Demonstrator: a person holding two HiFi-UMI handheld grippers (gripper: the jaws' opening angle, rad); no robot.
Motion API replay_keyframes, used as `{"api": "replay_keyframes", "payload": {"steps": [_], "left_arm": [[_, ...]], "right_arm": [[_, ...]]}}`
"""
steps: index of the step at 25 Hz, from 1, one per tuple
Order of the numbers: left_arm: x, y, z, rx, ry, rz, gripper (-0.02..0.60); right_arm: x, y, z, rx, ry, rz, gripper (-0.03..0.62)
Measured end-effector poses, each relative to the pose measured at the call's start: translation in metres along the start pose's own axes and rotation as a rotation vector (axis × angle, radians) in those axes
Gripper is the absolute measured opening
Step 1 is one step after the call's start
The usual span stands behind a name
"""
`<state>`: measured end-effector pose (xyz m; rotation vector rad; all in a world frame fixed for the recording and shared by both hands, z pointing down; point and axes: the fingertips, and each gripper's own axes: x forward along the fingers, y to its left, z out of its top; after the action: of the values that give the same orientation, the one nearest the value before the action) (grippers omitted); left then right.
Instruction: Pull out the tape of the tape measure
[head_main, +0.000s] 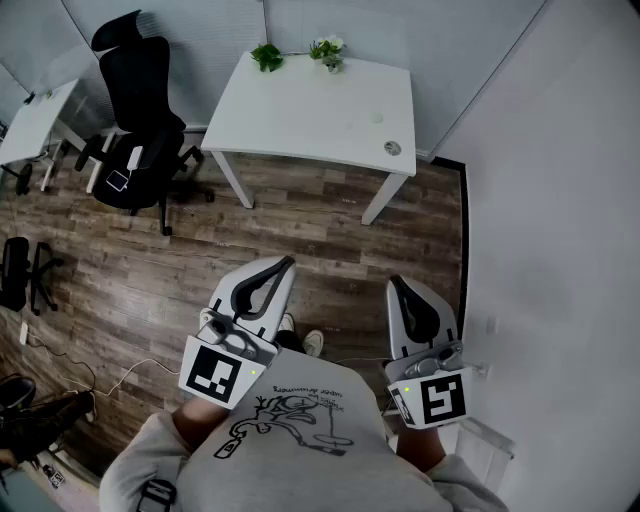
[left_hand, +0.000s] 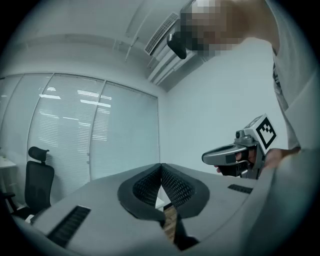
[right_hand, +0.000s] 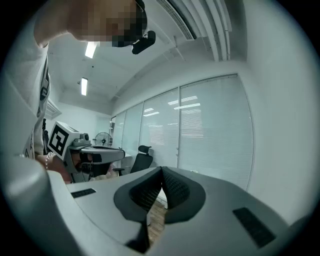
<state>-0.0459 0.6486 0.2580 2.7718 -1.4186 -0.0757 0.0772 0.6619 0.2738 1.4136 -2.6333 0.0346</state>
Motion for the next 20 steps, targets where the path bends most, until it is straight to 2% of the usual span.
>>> {"api": "replay_keyframes", "payload": {"steps": [10,20], "left_arm": [[0.022,0.022,-0.005,-0.009,0.006,0.013,0.02],[0.083,0.073,-0.007,-0.008,-0.001,-0.002,0.021]], "right_arm": [[0.029,-0.01,0.005,-0.002,-0.002,0.016,0.011],[0.096,-0.047,0.014,-0.003,-0.008,0.011,0.011]]}}
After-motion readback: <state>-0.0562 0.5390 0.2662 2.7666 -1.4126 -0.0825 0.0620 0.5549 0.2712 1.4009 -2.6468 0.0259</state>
